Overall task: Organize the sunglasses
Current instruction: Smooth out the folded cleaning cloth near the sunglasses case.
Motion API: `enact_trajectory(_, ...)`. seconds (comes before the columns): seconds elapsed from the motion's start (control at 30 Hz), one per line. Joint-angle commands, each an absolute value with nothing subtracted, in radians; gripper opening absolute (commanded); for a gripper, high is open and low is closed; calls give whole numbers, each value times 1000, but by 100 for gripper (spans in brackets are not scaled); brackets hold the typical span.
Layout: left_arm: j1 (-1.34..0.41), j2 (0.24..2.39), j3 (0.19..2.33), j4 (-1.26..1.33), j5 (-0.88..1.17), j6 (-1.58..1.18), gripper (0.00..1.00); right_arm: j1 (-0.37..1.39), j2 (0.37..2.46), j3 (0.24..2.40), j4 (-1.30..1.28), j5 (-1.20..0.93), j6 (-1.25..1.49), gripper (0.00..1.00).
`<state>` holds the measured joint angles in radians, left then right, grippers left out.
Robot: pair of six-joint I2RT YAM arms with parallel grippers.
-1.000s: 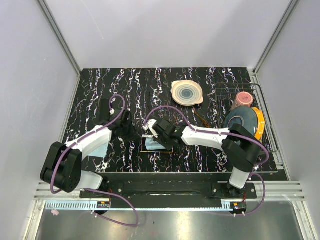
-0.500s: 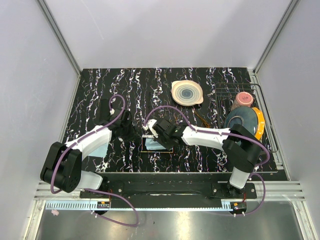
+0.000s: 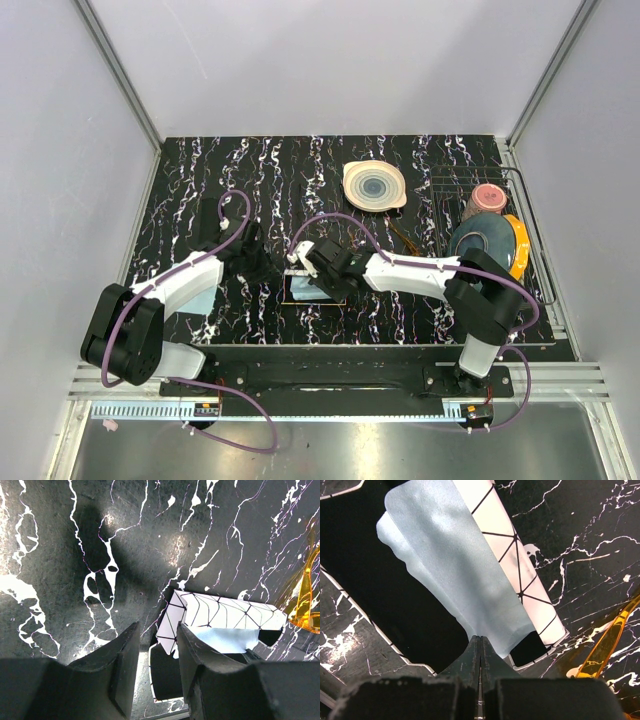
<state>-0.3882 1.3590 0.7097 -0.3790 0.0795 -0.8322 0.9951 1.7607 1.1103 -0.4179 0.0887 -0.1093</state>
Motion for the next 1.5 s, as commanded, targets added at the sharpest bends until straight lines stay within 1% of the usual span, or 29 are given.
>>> enact_trajectory(0.0,-383,1356,706,-342,98,-839,40,1003,1707,1101,-425,75,-121,0)
enact_trajectory(0.3,-382,1356,704,-341,98,-839,40,1005,1706,1097,-423,113,-121,0)
enact_trajectory(0.87,-382,1358,704,-336,104,-841,40,1005,1674,1069,-411,106,-129,0)
enact_trajectory(1.13,-382,1361,710,-336,106,-838,39,1006,1689,1080,-391,144,-114,0)
enact_trajectory(1.17,-382,1358,712,-337,107,-838,39,1005,1686,1088,-391,150,-104,1)
enact_trajectory(1.23,-383,1356,718,-336,106,-831,39,1005,1661,1092,-382,155,-86,8)
enact_trajectory(1.37,-383,1361,739,-337,107,-818,39,1003,1614,1100,-353,146,-22,9)
enact_trajectory(1.47,-382,1364,756,-337,115,-808,39,1003,1640,1126,-353,81,34,9)
